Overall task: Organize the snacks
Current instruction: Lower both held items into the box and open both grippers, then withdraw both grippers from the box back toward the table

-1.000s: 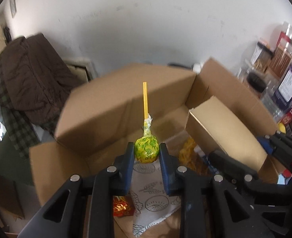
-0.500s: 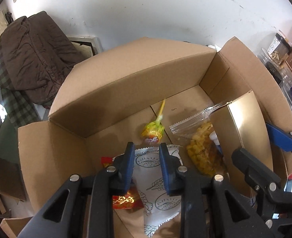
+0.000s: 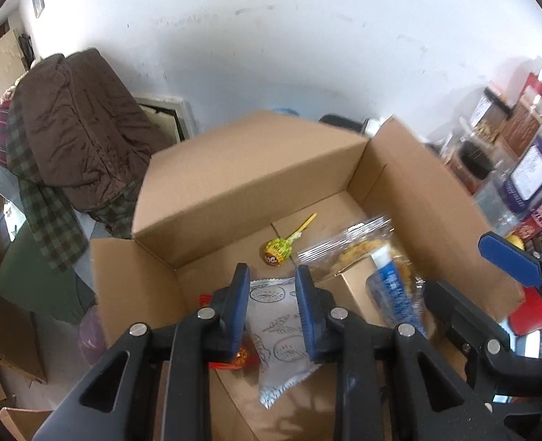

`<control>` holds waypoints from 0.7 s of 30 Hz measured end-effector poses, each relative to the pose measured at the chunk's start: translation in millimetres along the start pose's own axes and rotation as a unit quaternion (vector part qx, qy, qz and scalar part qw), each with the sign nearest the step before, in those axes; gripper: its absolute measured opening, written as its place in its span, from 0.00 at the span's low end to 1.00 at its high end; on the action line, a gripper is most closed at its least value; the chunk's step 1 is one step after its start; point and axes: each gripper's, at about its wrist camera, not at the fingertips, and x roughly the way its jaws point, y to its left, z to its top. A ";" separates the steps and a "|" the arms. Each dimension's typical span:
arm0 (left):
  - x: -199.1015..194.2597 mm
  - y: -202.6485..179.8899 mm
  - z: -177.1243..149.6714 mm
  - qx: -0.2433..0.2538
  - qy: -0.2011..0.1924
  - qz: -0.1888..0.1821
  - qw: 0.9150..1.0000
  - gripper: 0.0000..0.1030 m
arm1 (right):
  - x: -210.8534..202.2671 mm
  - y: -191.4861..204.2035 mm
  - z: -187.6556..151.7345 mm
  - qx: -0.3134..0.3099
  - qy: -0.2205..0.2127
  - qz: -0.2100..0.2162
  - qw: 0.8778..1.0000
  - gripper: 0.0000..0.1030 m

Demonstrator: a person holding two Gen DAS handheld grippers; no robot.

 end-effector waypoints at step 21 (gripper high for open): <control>-164.5 -4.2 -28.6 0.012 -0.120 -0.002 0.993 0.24 | -156.0 22.1 0.5 -0.013 -0.125 0.003 0.992 0.68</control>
